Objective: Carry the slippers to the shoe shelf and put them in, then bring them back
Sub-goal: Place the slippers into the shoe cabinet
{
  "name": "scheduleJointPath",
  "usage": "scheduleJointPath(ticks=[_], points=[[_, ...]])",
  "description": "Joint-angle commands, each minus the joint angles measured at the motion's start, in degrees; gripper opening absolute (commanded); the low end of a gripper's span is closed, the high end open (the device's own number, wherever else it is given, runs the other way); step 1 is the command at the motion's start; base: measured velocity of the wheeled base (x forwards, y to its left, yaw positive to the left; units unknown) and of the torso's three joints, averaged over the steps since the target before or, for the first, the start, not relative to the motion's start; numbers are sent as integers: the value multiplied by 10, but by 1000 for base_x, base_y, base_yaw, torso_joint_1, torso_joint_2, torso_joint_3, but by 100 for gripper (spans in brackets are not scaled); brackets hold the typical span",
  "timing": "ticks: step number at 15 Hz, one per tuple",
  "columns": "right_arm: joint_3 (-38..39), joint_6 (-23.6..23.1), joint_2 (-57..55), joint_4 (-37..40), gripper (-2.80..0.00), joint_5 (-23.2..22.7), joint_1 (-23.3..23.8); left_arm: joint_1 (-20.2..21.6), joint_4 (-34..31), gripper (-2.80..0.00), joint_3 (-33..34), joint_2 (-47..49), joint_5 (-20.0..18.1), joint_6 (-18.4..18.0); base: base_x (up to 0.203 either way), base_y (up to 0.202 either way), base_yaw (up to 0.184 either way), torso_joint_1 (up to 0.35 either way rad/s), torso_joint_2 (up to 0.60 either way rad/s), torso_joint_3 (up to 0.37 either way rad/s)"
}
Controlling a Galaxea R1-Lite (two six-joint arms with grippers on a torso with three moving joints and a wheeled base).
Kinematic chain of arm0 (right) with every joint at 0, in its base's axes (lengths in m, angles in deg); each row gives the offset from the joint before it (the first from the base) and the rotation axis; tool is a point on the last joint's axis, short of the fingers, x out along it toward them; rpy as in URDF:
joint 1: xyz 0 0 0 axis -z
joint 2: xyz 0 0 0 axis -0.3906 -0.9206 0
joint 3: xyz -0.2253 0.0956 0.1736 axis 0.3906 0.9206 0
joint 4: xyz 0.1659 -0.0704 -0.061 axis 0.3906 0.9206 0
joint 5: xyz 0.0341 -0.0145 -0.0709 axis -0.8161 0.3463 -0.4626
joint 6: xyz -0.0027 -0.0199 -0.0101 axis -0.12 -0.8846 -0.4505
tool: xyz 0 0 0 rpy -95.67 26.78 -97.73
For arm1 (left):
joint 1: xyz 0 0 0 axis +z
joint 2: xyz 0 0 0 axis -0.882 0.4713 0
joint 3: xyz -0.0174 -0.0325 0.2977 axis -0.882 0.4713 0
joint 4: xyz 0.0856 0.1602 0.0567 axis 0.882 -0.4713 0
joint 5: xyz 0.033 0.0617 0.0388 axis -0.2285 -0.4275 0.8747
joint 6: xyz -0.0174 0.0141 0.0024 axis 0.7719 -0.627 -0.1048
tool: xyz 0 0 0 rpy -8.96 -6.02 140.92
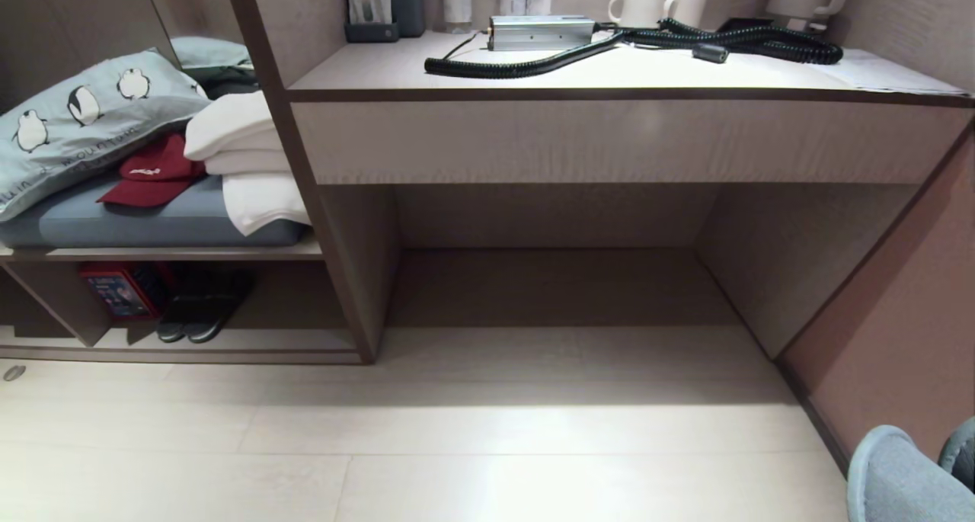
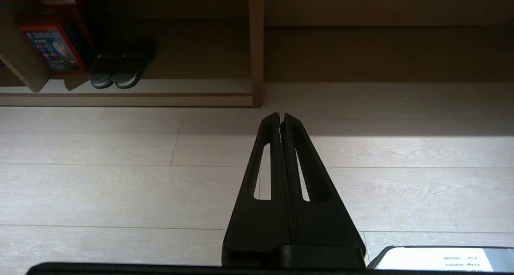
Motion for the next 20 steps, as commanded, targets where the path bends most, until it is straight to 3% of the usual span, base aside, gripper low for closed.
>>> scheduleJointPath(ticks=[1,11,20], points=[[0,0,1,0,-280,0,0,0,0,-280,1,0,0,0,0,0,0,-2,2,198],[0,0,1,0,-280,0,0,0,0,-280,1,0,0,0,0,0,0,1,2,203],[0,0,1,0,-280,0,0,0,0,-280,1,0,0,0,0,6,1,2,1,27]])
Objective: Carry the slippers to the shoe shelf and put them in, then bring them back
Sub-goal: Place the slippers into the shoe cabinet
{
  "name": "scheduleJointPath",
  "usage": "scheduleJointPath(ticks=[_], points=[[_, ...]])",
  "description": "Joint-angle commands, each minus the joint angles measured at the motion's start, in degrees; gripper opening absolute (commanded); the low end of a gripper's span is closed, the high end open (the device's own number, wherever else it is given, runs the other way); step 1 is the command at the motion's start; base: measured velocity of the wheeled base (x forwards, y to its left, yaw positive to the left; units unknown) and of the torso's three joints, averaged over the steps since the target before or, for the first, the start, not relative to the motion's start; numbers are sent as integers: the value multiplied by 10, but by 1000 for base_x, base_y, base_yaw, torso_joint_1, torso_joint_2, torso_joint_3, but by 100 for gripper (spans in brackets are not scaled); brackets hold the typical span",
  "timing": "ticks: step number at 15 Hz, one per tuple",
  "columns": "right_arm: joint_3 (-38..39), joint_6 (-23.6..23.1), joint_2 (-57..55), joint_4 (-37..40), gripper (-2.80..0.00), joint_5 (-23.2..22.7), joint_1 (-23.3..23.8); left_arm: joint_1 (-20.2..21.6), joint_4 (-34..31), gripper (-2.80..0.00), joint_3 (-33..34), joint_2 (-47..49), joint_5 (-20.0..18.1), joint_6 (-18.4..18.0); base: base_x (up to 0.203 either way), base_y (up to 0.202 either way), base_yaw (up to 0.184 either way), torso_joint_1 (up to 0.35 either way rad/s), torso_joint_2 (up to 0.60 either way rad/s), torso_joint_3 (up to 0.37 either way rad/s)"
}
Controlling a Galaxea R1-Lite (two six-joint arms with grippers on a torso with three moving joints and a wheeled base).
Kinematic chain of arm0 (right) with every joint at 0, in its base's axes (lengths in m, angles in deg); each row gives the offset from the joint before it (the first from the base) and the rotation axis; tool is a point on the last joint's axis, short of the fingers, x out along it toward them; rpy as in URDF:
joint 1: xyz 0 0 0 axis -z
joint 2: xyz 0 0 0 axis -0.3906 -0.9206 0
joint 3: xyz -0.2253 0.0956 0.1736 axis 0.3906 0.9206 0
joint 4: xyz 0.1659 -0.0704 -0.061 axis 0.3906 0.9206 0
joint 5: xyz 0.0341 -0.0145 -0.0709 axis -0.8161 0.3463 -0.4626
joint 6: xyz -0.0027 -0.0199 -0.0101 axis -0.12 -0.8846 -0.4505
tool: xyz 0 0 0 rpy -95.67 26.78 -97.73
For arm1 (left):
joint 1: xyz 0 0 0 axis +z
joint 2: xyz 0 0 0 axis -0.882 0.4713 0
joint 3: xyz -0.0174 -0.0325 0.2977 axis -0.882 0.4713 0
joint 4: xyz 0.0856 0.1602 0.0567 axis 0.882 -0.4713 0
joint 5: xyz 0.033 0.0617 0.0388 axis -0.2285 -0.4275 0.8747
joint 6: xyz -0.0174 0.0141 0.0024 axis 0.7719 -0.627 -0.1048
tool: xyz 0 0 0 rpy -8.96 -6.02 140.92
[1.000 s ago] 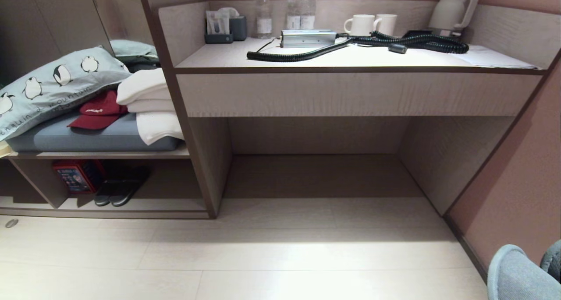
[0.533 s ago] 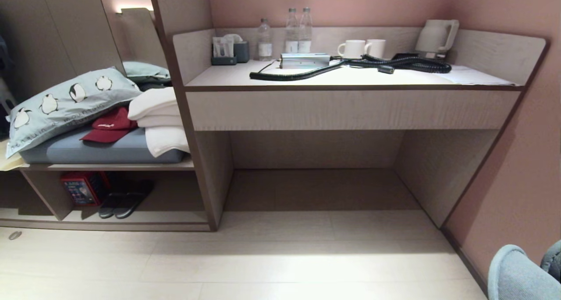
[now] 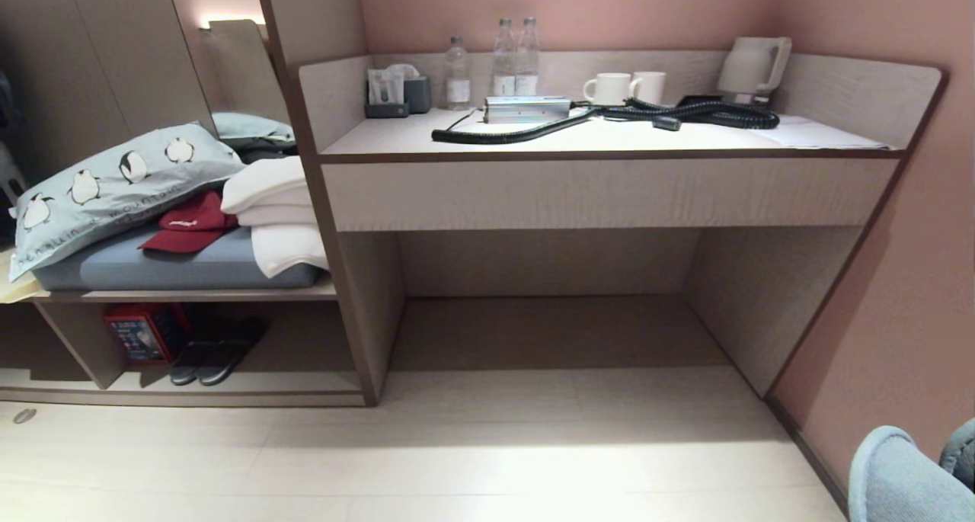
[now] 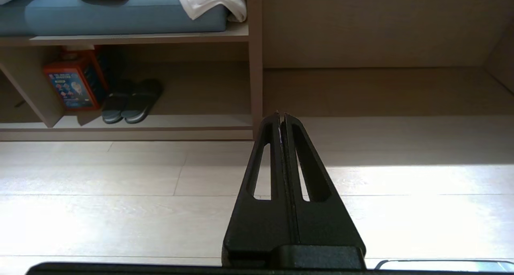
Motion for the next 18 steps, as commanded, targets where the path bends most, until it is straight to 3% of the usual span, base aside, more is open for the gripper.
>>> scheduleJointPath(ticks=[1,18], points=[[0,-1,1,0,-280,0,1,0,0,-280,1,0,0,1,-1,117,3,2,3,7],[0,-1,1,0,-280,0,1,0,0,-280,1,0,0,1,0,194,-1,3,3,3]])
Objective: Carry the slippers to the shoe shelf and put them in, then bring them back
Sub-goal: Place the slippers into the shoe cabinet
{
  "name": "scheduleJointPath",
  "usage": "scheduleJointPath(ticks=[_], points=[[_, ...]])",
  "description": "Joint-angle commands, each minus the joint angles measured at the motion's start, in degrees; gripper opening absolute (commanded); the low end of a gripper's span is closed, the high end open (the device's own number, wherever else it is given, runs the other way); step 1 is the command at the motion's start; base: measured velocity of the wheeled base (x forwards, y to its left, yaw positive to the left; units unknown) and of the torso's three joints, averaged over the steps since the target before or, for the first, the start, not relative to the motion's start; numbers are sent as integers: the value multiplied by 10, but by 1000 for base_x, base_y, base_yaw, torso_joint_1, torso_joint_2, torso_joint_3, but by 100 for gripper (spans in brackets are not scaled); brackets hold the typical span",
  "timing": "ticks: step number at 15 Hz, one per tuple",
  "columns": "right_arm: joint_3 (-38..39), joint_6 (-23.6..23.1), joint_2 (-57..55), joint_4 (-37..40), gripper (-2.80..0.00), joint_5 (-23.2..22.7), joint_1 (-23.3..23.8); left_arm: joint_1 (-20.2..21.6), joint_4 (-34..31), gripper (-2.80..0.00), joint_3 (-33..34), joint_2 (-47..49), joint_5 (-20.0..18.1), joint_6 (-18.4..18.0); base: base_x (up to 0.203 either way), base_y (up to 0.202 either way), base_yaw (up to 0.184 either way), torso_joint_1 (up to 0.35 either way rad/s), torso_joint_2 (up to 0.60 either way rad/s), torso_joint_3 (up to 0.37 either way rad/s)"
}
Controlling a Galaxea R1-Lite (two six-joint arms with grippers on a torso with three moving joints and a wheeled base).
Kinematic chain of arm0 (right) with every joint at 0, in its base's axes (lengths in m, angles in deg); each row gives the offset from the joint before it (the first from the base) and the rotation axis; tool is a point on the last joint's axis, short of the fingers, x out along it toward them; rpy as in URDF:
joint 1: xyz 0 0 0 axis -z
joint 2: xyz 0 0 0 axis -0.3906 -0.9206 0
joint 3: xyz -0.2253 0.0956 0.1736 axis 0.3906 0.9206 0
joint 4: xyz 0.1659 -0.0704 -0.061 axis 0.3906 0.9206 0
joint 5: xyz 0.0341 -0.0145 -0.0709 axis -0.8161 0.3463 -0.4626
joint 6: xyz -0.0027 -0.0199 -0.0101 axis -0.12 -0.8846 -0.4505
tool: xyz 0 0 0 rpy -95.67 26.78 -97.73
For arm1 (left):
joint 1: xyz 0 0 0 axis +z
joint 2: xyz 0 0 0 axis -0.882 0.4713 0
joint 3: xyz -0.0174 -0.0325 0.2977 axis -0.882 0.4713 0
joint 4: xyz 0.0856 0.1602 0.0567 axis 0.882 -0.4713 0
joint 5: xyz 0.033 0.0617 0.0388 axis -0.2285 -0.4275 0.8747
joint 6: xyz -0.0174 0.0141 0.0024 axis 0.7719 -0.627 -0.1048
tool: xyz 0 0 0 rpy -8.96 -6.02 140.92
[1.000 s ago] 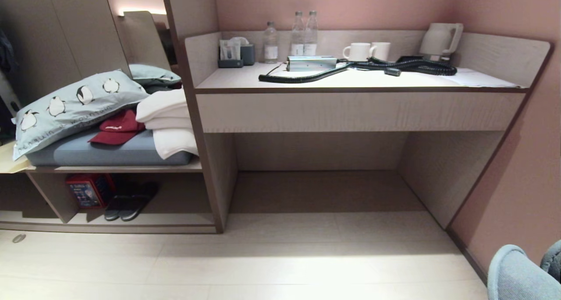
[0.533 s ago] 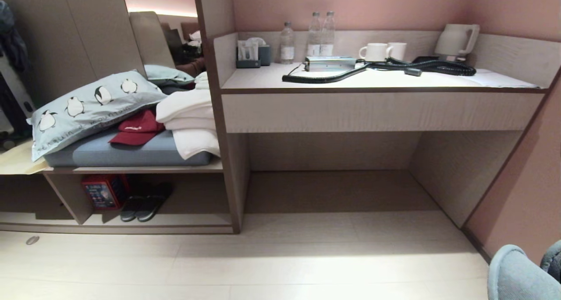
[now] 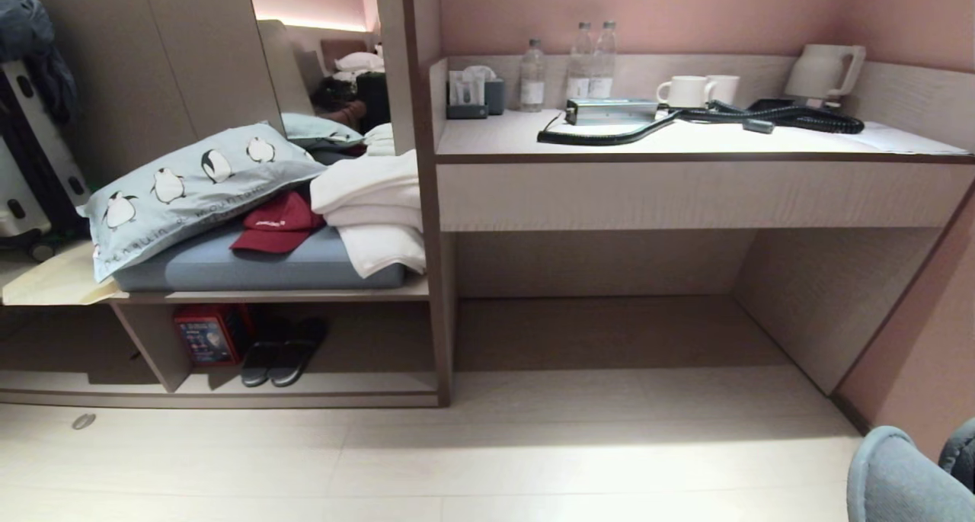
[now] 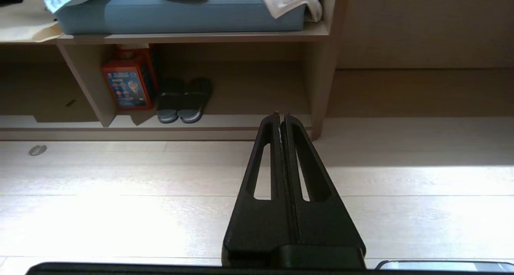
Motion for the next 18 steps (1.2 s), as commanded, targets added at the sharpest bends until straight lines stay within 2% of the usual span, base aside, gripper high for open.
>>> scheduleJointPath(ticks=[1,18], points=[[0,0,1,0,-280,0,0,0,0,-280,1,0,0,0,0,197,4,-1,7,2],[0,0,1,0,-280,0,0,0,0,-280,1,0,0,0,0,196,-1,2,3,3]])
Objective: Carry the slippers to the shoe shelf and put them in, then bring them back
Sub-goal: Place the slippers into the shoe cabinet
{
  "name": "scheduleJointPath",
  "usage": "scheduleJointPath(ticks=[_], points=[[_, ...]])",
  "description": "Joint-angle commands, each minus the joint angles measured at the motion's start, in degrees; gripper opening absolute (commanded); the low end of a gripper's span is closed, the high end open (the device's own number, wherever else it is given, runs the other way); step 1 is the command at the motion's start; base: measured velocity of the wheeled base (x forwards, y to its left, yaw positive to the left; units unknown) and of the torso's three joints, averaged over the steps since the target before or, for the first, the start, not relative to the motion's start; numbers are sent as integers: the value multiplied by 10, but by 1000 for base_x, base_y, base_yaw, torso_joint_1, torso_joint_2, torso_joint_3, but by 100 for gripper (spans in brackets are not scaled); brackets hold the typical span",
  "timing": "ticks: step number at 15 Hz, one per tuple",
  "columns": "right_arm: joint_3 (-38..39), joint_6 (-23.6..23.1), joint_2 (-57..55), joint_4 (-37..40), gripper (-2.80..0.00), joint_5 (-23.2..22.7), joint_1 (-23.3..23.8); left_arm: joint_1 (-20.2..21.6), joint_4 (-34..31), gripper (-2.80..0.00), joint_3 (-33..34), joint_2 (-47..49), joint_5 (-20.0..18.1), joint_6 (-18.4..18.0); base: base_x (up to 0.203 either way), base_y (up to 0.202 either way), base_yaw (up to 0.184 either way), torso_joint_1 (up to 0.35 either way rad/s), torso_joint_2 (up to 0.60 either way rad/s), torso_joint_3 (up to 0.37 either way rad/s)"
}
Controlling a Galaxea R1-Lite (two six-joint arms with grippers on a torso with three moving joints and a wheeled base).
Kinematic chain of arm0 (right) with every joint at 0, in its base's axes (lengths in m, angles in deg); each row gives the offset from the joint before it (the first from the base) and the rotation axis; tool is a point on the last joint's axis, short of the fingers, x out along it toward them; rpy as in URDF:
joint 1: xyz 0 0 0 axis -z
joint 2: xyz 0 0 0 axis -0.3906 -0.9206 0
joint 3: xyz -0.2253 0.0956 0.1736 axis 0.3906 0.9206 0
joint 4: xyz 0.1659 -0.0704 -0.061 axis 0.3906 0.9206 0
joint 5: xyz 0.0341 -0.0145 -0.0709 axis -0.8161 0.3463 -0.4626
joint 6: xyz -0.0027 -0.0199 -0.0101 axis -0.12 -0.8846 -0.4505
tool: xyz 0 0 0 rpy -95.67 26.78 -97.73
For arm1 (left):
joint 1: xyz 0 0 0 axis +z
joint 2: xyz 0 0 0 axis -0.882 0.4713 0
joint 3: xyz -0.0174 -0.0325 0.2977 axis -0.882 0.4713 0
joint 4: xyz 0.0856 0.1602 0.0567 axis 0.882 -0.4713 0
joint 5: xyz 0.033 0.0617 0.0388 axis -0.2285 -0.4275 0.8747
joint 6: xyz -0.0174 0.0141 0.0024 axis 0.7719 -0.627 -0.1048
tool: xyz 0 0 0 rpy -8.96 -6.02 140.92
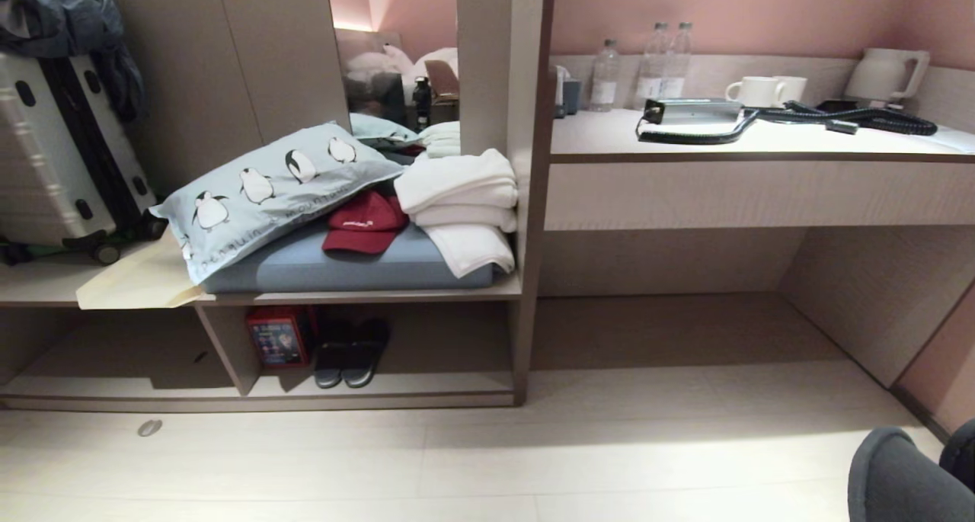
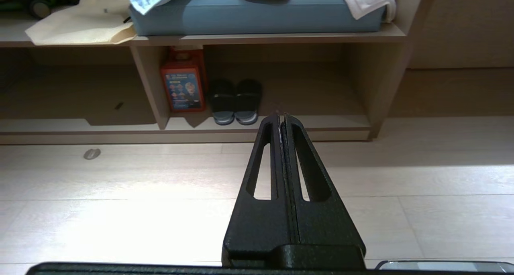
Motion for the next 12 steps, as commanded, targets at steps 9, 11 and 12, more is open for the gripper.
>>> scheduleJointPath(ticks=[9,11,12], points=[[0,0,1,0,-280,0,0,0,1,-280,1,0,0,0,0,194,-3,2,3,2],[0,0,1,0,-280,0,0,0,0,-280,1,0,0,0,0,195,-4,3,0,1],[0,0,1,0,-280,0,0,0,0,-280,1,0,0,0,0,195,-3,6,2,0]])
